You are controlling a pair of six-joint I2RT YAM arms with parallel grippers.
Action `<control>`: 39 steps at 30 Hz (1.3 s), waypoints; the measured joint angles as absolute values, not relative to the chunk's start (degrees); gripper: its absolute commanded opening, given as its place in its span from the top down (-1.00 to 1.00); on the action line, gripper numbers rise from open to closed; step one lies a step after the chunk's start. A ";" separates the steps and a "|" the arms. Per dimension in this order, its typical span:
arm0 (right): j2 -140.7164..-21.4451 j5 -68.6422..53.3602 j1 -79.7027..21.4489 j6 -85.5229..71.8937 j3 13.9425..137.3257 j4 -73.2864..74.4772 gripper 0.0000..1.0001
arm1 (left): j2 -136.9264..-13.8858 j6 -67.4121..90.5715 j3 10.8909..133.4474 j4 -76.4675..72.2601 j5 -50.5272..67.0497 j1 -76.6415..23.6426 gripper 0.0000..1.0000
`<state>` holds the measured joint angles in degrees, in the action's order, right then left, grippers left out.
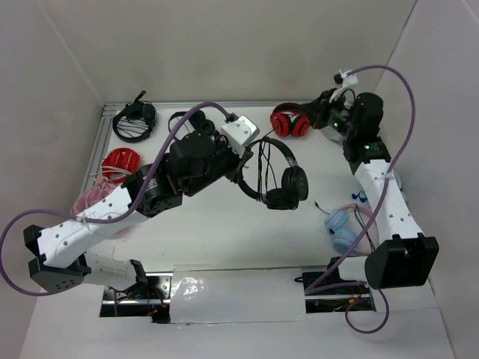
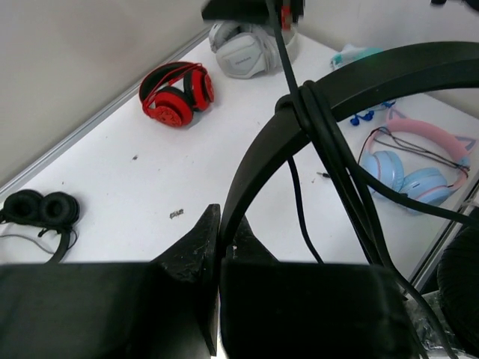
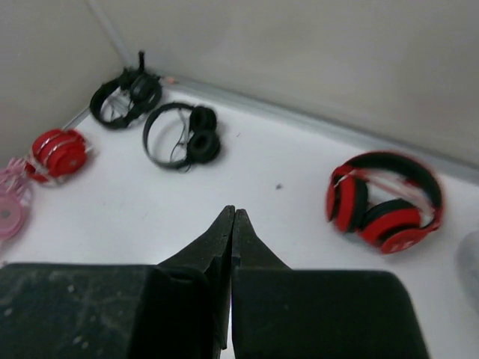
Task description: Wrap the headphones
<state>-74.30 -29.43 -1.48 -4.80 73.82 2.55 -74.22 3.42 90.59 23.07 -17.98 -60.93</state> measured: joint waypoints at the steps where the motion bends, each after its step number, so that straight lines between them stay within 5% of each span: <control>1: -74.17 -30.17 -1.98 -5.19 70.94 0.93 1.00 | -74.22 3.42 90.61 23.42 -18.22 -60.90 1.00; 19: -72.66 -22.83 -27.42 -19.00 30.41 -31.16 1.00 | -84.33 4.73 101.86 30.26 -29.71 -56.93 1.00; 28: -64.73 -6.52 -41.43 -24.91 23.42 -36.73 0.99 | -90.19 21.63 108.38 40.29 -20.95 -43.20 1.00; 39: -60.05 8.82 -51.53 -28.03 30.13 -18.68 0.94 | -96.71 33.23 109.51 45.80 -20.45 -37.63 1.00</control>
<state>-60.05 8.82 -51.53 -28.03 30.13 -18.68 -96.71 33.23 109.51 45.80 -20.45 -37.63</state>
